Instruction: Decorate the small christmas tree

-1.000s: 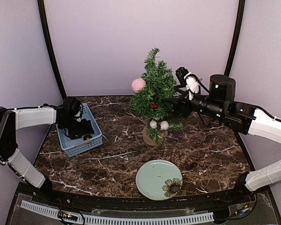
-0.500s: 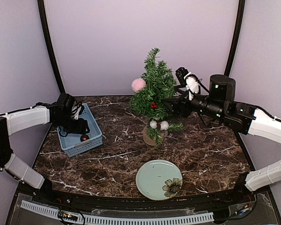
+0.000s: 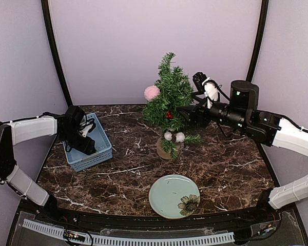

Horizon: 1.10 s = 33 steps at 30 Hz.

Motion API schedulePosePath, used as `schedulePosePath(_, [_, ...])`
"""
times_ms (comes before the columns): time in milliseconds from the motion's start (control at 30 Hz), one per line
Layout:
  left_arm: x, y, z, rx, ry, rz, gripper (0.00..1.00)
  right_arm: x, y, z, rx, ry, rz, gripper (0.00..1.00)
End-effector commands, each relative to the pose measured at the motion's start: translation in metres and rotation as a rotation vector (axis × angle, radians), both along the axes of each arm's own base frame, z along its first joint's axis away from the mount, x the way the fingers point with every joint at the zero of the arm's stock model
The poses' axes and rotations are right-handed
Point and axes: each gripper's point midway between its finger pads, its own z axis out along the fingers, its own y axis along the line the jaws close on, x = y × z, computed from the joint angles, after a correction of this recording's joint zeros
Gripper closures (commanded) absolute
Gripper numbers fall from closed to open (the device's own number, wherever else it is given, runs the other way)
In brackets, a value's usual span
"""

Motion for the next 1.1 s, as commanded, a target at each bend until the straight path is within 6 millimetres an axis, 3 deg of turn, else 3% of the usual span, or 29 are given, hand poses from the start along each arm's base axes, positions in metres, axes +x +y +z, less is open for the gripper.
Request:
schedulePosePath(0, [0.012, 0.004, 0.009, 0.016, -0.046, 0.020, 0.34, 0.002, 0.002, 0.019, 0.045, -0.026, 0.008, 0.17])
schedulePosePath(67, [0.017, 0.002, 0.010, 0.006, -0.058, 0.019, 0.34, 0.002, 0.002, 0.019, 0.046, -0.025, 0.008, 0.17])
schedulePosePath(400, [0.014, -0.018, -0.034, -0.073, 0.102, -0.042, 0.33, 0.001, 0.000, 0.020, 0.045, -0.029, 0.003, 0.17])
schedulePosePath(533, [0.014, -0.019, -0.038, -0.078, 0.115, -0.042, 0.34, 0.001, 0.000, 0.020, 0.047, -0.030, 0.005, 0.17])
schedulePosePath(667, [0.016, -0.020, -0.035, -0.084, 0.107, -0.042, 0.44, 0.002, 0.001, 0.018, 0.042, -0.028, 0.005, 0.16])
schedulePosePath(867, [0.022, -0.021, -0.008, -0.099, 0.038, -0.044, 0.61, 0.001, 0.002, 0.018, 0.047, -0.025, 0.009, 0.17])
schedulePosePath(1067, [0.030, -0.037, 0.059, -0.204, -0.131, -0.093, 0.64, 0.003, 0.006, 0.015, 0.059, -0.007, 0.017, 0.17])
